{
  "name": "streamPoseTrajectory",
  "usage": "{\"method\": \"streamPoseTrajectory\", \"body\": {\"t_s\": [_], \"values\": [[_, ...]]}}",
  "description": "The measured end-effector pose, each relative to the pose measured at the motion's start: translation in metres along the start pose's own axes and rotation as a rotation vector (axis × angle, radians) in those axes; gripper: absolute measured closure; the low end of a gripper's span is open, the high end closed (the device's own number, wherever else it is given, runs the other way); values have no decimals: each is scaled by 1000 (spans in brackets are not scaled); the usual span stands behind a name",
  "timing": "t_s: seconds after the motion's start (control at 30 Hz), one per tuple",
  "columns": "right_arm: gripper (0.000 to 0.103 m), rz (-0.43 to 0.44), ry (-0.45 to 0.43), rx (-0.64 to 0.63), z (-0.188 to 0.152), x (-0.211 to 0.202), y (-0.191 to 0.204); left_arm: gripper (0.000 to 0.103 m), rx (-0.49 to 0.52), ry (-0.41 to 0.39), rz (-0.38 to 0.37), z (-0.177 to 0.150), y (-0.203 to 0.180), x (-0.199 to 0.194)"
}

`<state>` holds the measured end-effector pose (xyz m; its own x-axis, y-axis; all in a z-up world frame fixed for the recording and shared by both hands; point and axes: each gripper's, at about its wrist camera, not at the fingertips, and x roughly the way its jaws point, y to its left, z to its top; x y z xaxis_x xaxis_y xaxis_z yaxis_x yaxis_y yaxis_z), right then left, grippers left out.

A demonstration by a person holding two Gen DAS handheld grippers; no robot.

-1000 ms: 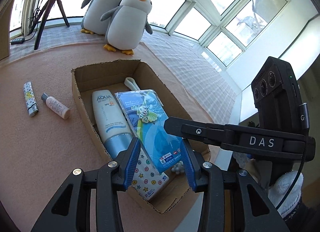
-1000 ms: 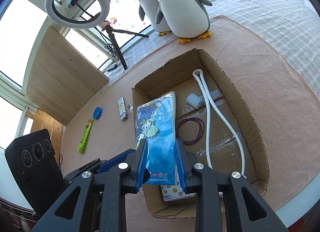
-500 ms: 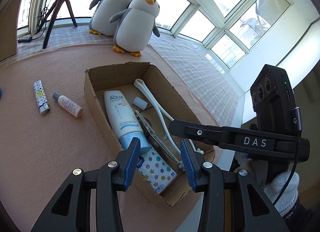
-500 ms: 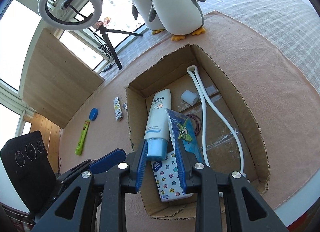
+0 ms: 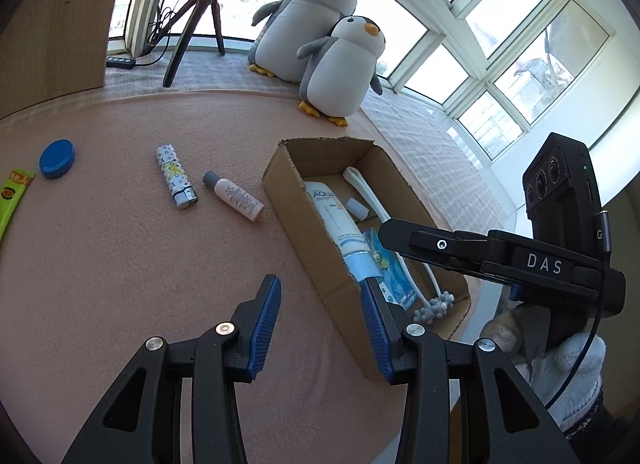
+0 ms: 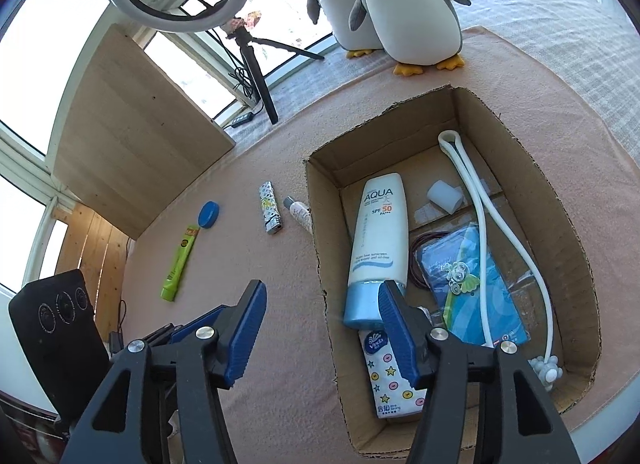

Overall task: Organize objects
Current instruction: 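Withdraw the right tool from the box, then move the left tool to the round blue lid on the table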

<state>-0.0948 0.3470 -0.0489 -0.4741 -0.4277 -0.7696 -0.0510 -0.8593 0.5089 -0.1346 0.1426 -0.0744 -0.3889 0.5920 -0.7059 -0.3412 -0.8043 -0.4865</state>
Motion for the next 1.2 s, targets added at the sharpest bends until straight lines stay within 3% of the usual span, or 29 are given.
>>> {"method": "streamPoseTrajectory", "body": {"t_s": [0.3, 0.6, 0.9, 1.2], "values": [[48, 24, 23, -43, 1, 21, 26, 59, -72, -48, 104, 10, 59, -29], [48, 56, 43, -84, 6, 29, 53, 59, -155, -97, 222, 55, 127, -36], [48, 67, 24, -133, 15, 19, 73, 59, -173, -77, 389, 114, 187, -10], [48, 53, 51, -125, 11, 27, 67, 59, -212, -21, 473, 149, 232, 31]]}}
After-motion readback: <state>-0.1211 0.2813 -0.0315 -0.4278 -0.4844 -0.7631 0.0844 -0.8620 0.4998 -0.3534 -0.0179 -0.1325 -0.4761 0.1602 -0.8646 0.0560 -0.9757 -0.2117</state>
